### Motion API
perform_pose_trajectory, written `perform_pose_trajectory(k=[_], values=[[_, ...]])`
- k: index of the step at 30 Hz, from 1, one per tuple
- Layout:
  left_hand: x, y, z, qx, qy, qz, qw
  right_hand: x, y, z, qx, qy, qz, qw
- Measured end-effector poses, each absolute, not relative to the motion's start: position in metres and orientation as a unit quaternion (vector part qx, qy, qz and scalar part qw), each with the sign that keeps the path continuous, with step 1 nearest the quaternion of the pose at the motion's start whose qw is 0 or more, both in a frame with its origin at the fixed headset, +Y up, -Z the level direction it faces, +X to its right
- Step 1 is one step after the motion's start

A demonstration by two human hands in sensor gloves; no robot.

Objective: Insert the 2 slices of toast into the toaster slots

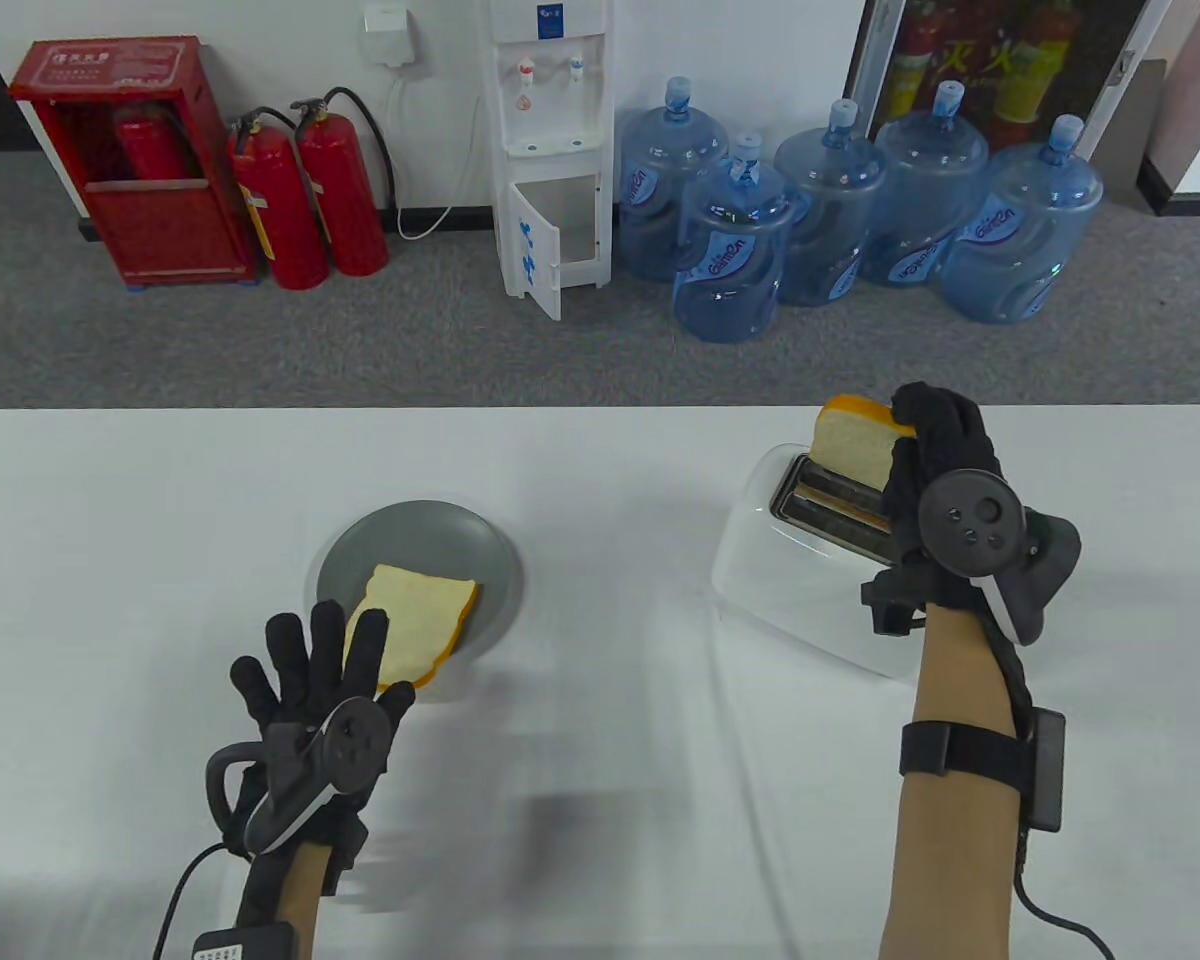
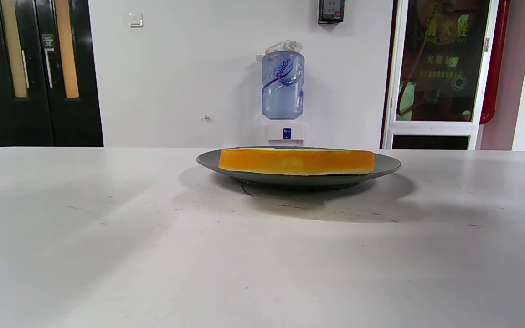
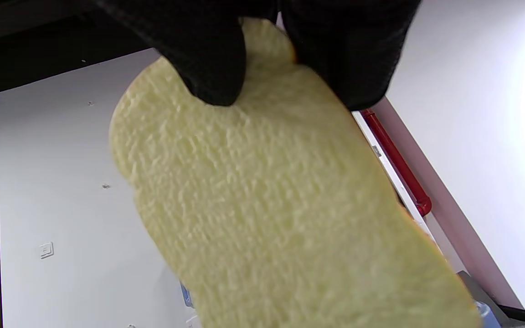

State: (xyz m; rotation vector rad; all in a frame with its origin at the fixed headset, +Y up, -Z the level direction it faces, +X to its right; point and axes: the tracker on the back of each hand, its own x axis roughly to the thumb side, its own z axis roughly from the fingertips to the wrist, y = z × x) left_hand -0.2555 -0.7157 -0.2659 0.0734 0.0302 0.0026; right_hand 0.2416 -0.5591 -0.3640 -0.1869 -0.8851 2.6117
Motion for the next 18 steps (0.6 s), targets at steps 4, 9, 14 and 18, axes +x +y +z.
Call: perform_pose_trajectory(k=[4, 9, 14, 18], values=[[-0.255, -0.716, -0.266, 0.036, 0.015, 0.000, 0.999, 0.245, -0.566, -0.366, -0.068, -0.307, 0.930, 0.192], [-0.256, -0.714, -0.265, 0.034, 0.017, -0.002, 0.999, 0.250, -0.572, -0.367, -0.070, -0.304, 0.929, 0.198], [-0.256, -0.714, -0.265, 0.031, 0.018, -0.005, 0.999, 0.251, -0.576, -0.369, -0.072, -0.299, 0.931, 0.198], [-0.256, -0.714, -0.266, 0.031, 0.019, -0.005, 0.999, 0.253, -0.581, -0.371, -0.074, -0.291, 0.932, 0.204]])
